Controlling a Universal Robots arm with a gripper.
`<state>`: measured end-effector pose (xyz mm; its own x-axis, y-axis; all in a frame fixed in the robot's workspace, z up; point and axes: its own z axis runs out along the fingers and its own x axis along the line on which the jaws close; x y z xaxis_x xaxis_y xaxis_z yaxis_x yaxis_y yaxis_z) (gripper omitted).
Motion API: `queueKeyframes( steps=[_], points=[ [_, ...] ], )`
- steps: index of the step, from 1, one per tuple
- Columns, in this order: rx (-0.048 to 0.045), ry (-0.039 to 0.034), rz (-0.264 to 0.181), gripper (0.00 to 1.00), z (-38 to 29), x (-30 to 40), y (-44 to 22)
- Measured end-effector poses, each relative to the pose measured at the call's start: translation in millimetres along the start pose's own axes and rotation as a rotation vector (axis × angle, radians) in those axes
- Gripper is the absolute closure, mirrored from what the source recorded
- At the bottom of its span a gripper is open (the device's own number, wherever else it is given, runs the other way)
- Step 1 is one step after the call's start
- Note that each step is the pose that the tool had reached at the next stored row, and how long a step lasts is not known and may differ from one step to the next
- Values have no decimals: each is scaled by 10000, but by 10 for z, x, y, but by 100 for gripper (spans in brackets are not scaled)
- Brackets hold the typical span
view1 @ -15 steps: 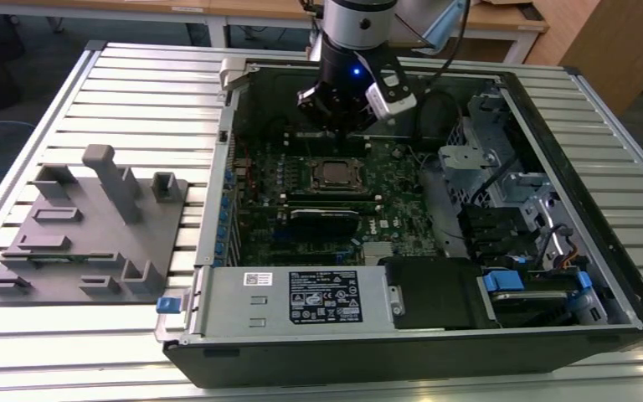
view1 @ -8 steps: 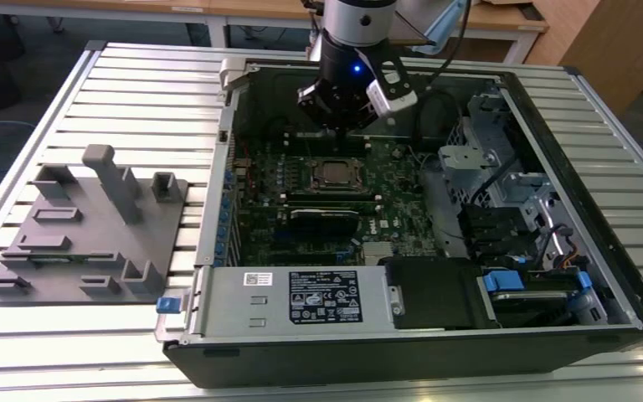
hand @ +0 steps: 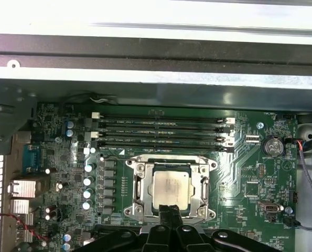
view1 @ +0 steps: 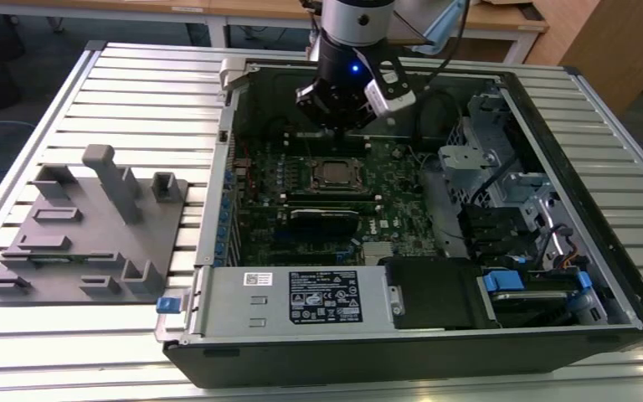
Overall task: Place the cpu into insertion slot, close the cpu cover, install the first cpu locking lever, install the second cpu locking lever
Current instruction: 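Install the first cpu locking lever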
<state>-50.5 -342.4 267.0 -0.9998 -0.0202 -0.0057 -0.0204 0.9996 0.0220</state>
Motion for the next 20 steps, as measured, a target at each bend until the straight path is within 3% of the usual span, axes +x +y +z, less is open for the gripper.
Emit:
queueKeyframes(
  steps=[11,20],
  points=[
    [-1,0,0,90,0,74,1],
    [-1,0,1,90,0,206,4]
  ],
)
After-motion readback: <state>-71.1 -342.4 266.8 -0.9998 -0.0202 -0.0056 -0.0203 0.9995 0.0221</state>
